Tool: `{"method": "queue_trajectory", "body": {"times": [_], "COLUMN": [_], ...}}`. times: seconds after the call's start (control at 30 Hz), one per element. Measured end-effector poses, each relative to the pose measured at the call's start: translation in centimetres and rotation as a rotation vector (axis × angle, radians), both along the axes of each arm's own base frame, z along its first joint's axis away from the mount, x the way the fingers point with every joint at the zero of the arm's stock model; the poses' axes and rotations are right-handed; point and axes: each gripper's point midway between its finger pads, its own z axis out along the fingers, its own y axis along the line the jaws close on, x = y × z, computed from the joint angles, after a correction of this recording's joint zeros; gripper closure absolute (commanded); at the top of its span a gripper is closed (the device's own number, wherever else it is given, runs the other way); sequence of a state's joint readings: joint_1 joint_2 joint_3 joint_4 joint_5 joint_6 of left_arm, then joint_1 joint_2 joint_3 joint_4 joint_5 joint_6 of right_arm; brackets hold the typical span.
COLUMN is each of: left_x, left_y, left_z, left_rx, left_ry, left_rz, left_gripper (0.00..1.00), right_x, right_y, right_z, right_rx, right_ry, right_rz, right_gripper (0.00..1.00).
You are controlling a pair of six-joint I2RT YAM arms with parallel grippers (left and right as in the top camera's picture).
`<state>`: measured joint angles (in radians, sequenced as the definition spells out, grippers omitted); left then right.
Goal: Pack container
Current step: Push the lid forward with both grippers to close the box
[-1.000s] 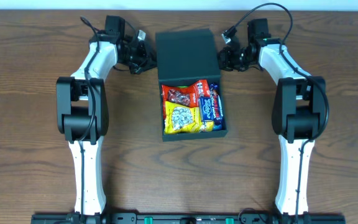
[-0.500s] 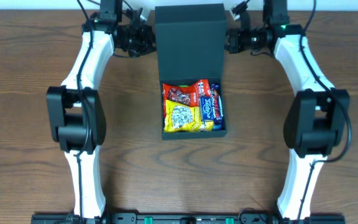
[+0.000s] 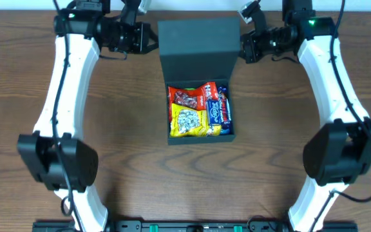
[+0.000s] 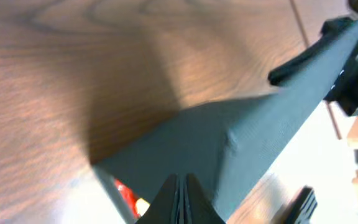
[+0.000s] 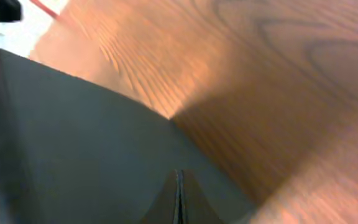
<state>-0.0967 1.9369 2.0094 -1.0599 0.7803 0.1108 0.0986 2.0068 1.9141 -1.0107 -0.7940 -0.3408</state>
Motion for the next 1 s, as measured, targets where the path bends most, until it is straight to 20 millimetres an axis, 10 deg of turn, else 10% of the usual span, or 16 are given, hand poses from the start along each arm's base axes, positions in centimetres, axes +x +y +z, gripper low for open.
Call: {"method": "queue_trajectory", "body": {"times": [1.0], "left_x": [-5.3], "left_y": [3.2], "left_z": [-3.1], "left_rx": [0.255], "left_ry": [0.148], "left_rz": [-0.065], "left_gripper": [0.94], "right_x": [-4.5], "right_y": [-2.8], "right_z": [-2.6], "right_rx": [-0.293], "right_ry": [0.123], "right_rz": [0.003], "right_gripper": [0.99]}}
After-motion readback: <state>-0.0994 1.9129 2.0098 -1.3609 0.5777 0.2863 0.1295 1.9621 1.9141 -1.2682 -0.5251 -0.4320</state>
